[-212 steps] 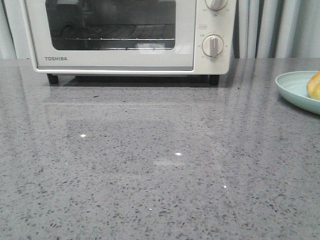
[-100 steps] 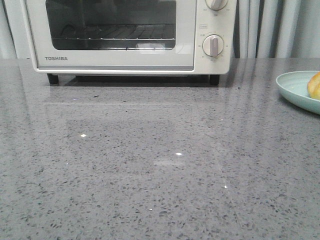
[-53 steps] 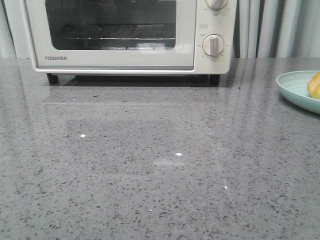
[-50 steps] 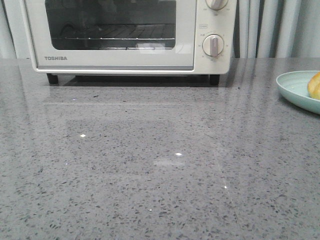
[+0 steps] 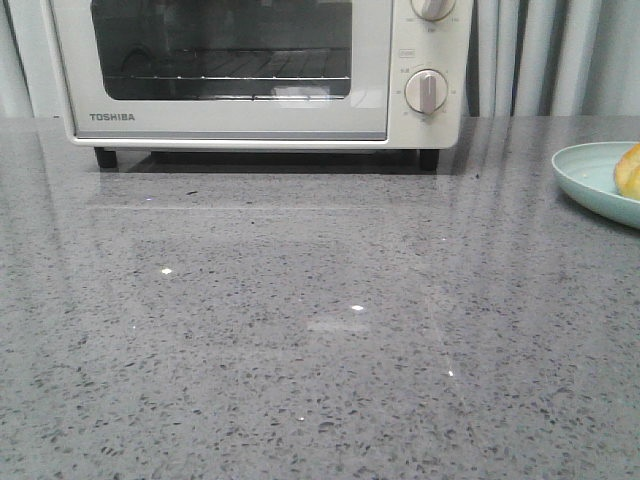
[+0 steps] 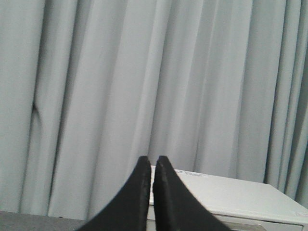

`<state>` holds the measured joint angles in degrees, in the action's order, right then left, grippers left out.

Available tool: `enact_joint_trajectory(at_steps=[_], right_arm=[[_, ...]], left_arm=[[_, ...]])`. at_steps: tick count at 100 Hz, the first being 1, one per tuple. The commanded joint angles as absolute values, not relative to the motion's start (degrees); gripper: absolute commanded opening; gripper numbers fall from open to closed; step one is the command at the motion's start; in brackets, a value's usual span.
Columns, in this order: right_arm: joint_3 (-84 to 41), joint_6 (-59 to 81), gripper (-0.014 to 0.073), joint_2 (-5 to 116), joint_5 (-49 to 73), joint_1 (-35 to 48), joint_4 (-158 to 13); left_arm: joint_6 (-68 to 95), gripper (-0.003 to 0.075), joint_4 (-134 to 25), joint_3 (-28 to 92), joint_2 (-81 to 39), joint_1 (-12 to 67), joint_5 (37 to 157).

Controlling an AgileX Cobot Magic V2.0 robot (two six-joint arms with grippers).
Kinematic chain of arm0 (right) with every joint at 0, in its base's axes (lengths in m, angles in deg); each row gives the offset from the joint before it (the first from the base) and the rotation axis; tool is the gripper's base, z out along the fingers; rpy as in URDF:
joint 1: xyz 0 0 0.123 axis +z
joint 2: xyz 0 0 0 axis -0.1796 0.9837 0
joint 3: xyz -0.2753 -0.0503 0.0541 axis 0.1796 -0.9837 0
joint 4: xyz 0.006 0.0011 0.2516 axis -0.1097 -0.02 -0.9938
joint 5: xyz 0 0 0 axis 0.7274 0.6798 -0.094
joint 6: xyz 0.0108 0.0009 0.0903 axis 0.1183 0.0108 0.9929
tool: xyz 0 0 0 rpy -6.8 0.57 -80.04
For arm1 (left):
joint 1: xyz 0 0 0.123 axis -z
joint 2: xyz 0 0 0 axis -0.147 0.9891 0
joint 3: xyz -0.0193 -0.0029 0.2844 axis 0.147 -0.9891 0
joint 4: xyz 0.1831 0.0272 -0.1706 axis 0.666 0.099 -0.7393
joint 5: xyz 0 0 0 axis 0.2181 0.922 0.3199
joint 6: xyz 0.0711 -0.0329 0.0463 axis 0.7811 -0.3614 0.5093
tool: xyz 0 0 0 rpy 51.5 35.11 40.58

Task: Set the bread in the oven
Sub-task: 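Move the left gripper to the toaster oven door handle, then pull the oven door handle down with the left gripper to open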

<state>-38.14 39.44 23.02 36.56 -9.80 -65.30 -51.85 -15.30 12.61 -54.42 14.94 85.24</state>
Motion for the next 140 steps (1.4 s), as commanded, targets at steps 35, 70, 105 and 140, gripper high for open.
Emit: enact_joint_trajectory(at_steps=[35, 70, 105, 140], right_arm=[[-26.8, 33.8, -0.0067, 32.1, 41.5, -9.9, -65.0], [-25.8, 33.6, -0.0067, 32.2, 43.4, -9.9, -65.0], [-25.8, 33.6, -0.0067, 32.2, 43.8, -9.9, -65.0], [-25.8, 33.6, -0.0067, 32.2, 44.1, -9.9, -65.0]], left_arm=[[-51.9, -0.0021, -13.4, 30.0, -27.9, 34.3, 85.7], [-51.9, -0.0021, -13.2, 43.3, -8.9, 35.7, 87.3], [-51.8, -0.0021, -13.2, 48.7, 2.7, 35.5, 88.1], [-51.8, -0.0021, -12.4, 50.0, 7.1, 34.0, 87.5]])
